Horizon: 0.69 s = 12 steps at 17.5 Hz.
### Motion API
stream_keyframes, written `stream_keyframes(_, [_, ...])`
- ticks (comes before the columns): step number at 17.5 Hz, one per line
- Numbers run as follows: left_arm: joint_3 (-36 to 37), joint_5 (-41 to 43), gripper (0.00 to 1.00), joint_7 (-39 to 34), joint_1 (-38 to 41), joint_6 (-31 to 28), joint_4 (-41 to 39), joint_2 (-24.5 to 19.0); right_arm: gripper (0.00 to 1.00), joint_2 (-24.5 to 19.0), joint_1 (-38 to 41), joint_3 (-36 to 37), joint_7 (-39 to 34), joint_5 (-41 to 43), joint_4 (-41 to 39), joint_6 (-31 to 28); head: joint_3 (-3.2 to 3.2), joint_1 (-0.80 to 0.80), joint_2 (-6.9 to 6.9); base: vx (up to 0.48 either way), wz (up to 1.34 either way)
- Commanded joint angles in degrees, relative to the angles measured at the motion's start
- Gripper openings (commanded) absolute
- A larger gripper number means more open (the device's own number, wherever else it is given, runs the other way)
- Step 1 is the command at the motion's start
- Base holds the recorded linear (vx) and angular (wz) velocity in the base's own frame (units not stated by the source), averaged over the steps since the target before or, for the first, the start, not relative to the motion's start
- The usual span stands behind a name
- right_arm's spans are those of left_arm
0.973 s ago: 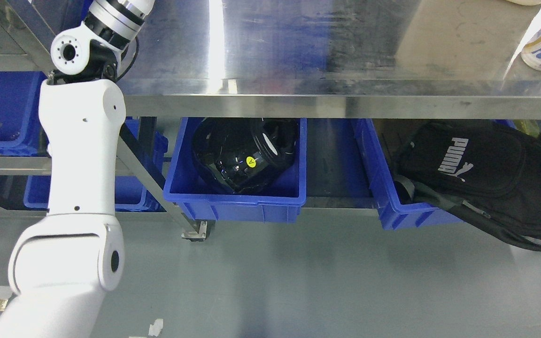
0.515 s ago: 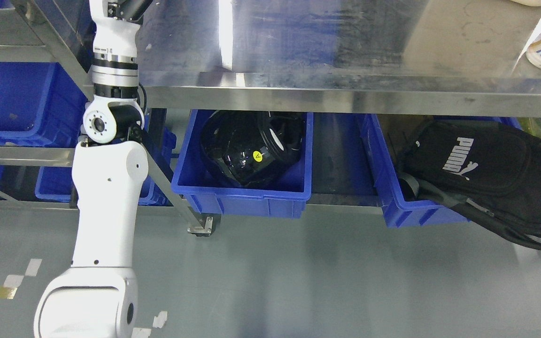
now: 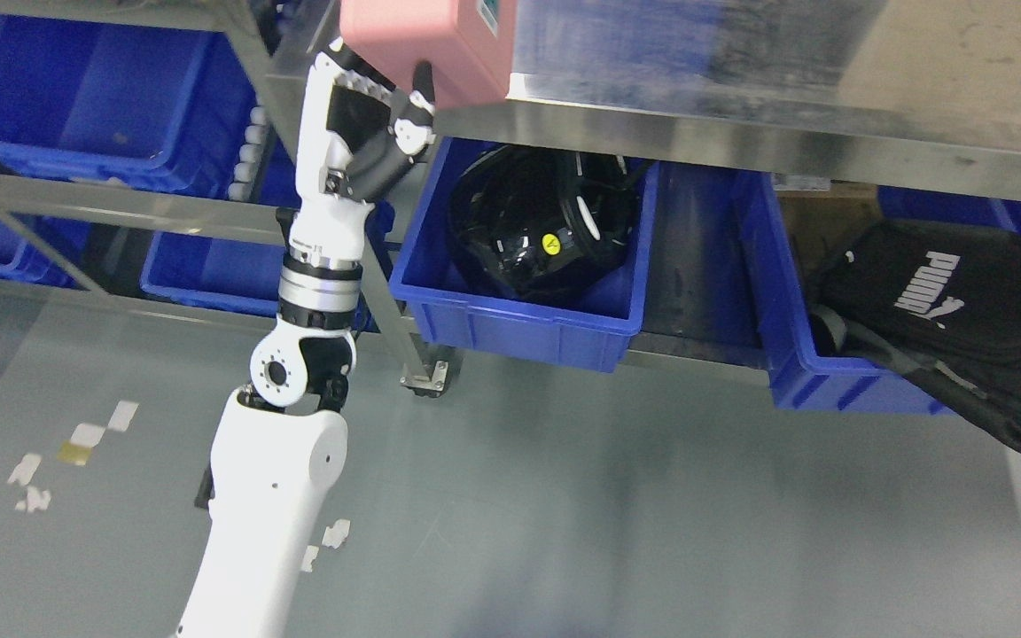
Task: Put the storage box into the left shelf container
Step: 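Lift the pink box off the table with the left hand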
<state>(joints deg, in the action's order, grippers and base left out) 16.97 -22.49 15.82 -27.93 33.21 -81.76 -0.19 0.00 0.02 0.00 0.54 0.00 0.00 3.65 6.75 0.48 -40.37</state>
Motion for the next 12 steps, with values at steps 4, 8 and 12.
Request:
stream_keyframes(4, [7.0, -0.1, 0.03, 4.6, 17.5, 5.4, -14.4, -0.8, 1.0, 1.0, -0.5, 0.2, 0.2, 0.1, -1.0, 0.0, 0.0, 0.0, 0.0, -0.101, 0.67])
stream_keyframes(8, [7.3, -0.1, 0.03, 5.0, 21.4, 5.9, -14.1, -0.8, 1.0, 1.0, -0.4, 0.2, 0.2, 0.1, -1.0, 0.0, 0.0, 0.0, 0.0, -0.046, 1.02])
stream_keyframes(12, [7.1, -0.2, 0.03, 5.0, 25.2, 5.9, -13.3, -0.8, 1.0, 1.0, -0.4, 0.2, 0.2, 0.1, -1.0, 0.0, 0.0, 0.0, -0.02, 0.036, 1.24])
